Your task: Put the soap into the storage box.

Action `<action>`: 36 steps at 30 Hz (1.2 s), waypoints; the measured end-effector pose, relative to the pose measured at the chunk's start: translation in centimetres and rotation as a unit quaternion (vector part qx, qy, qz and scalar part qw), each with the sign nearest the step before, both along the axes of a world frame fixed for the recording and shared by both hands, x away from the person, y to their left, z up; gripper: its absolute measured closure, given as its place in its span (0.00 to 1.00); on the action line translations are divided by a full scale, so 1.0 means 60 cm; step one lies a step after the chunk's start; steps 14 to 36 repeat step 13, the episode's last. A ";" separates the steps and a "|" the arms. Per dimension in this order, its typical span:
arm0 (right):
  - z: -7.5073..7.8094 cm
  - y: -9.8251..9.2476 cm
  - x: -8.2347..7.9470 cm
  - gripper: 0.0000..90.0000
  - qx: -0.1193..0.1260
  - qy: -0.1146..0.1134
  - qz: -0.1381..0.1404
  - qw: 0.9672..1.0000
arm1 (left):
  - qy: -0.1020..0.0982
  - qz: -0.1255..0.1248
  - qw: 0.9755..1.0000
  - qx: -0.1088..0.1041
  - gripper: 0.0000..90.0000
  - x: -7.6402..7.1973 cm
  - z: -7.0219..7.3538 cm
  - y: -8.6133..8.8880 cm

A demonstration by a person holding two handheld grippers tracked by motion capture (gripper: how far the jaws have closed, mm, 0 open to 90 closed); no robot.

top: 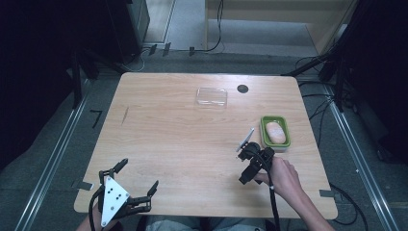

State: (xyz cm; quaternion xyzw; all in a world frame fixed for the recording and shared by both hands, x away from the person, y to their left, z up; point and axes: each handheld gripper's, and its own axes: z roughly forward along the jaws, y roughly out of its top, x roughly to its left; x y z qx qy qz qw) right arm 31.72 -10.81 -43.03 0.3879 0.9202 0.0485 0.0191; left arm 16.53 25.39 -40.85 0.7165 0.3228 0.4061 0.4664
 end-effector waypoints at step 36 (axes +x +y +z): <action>-0.061 0.003 -0.050 0.05 -0.002 0.015 0.031 0.999 | 0.000 -0.002 1.000 0.000 0.00 0.001 0.000 -0.001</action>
